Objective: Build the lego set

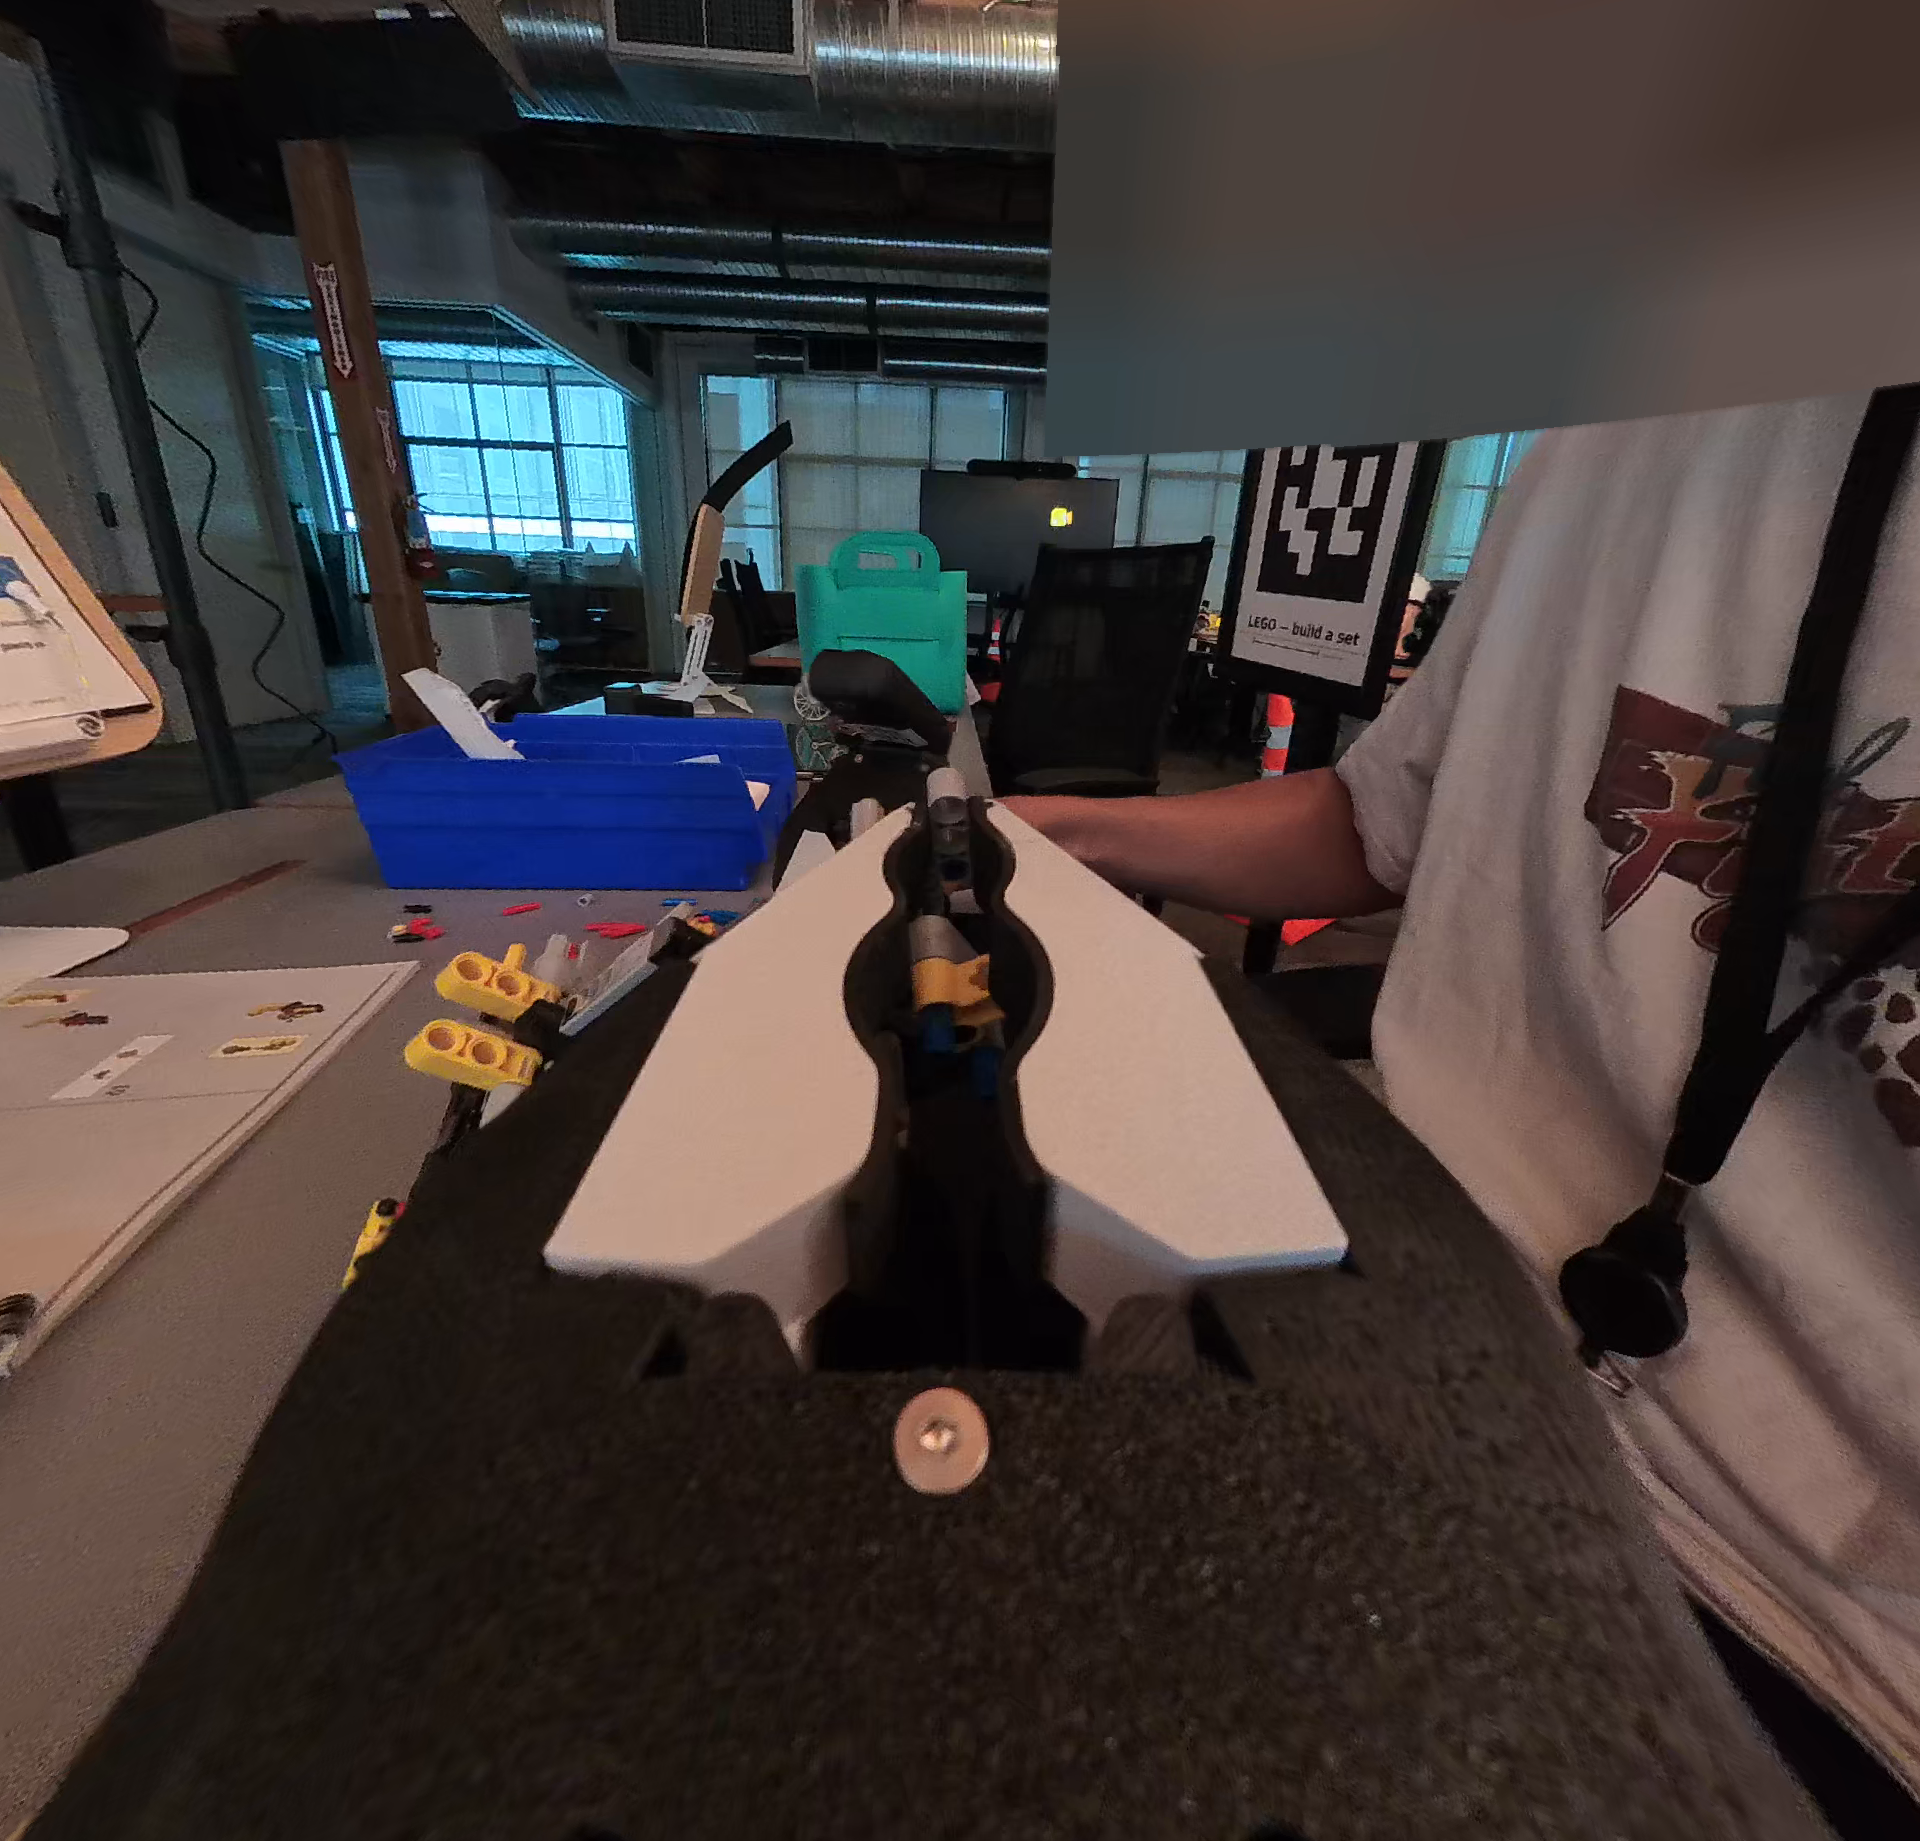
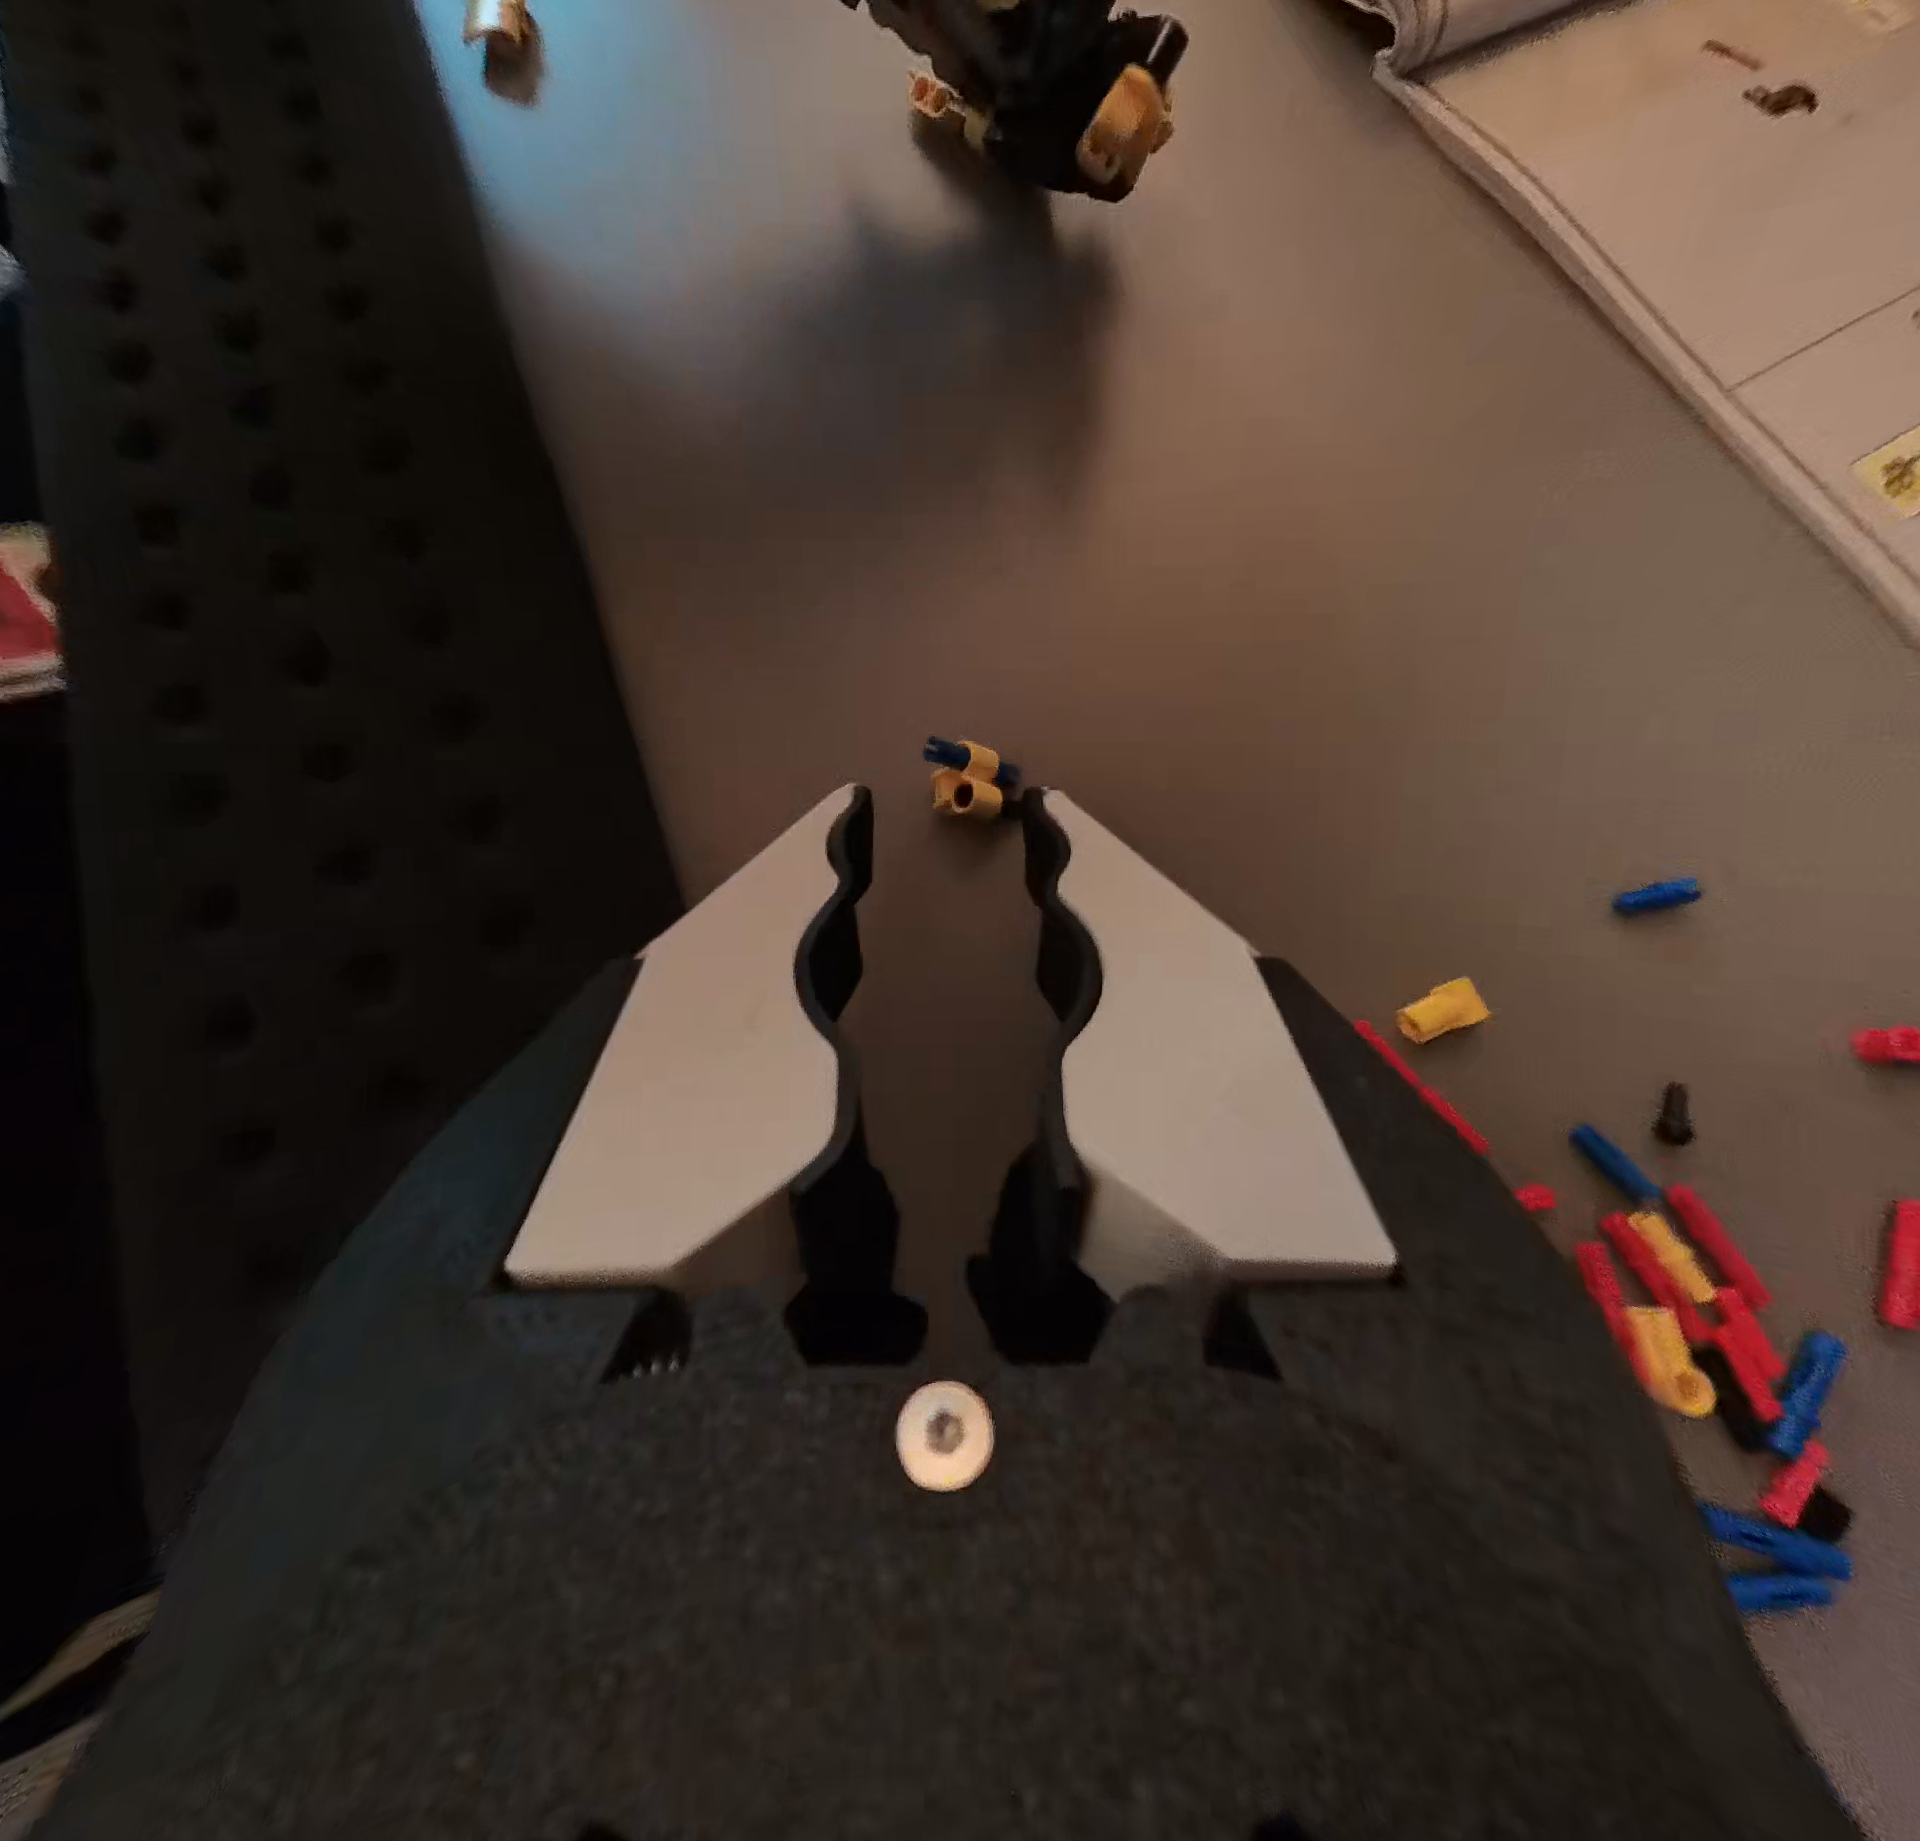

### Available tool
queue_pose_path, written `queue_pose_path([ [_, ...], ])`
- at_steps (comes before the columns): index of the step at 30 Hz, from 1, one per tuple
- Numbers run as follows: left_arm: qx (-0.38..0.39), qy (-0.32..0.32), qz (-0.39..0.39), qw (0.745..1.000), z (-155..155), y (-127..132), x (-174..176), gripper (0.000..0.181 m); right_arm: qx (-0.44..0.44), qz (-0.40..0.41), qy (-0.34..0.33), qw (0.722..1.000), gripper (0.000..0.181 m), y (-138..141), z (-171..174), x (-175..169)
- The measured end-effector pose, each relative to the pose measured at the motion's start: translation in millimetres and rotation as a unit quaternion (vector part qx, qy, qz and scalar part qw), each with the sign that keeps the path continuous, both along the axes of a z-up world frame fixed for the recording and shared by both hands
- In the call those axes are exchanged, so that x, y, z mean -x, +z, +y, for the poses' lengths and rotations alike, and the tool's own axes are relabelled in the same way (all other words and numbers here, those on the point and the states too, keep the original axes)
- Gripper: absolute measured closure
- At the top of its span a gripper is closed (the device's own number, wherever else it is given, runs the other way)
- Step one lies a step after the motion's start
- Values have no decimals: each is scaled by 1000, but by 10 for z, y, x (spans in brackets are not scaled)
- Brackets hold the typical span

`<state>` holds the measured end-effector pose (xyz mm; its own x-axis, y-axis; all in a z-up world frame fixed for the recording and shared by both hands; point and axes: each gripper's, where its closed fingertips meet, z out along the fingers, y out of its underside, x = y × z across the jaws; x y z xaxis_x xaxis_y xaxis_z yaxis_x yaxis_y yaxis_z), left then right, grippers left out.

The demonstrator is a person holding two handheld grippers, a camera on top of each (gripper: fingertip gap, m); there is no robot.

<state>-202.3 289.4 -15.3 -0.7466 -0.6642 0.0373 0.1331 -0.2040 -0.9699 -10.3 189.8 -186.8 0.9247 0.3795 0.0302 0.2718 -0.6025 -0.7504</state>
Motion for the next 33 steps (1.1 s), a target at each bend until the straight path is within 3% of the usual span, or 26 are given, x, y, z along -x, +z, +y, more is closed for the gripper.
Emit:
queue_pose_path([
  [7,-4,-3,0,1000,-22,-21,9,173,16,-59,-1,998,155,-109,107,-3],
  [12,-10,-1,-1,1000,-32,-34,17,173,21,-86,-4,996,169,-135,135,-52],
  [16,-12,0,-2,1000,-33,-36,17,173,20,-37,-16,999,172,-85,173,-24],
  [20,-5,9,-4,1000,3,-17,3,173,-72,182,-14,981,173,488,338,268],
  [24,1,12,-4,1000,31,-6,-2,173,-109,242,7,964,173,749,449,431],
  [26,0,15,-4,1000,35,-10,-10,173,-143,320,45,935,173,1022,467,602],
  [28,-1,19,-4,1000,37,-16,-21,173,-187,404,108,889,173,1382,464,868],
  [30,-2,20,-3,1000,39,-19,-29,173,-211,433,155,862,174,1584,525,1150],
  [33,-4,19,-4,1000,32,-27,-24,173,-227,421,191,857,173,1699,689,1509],
])
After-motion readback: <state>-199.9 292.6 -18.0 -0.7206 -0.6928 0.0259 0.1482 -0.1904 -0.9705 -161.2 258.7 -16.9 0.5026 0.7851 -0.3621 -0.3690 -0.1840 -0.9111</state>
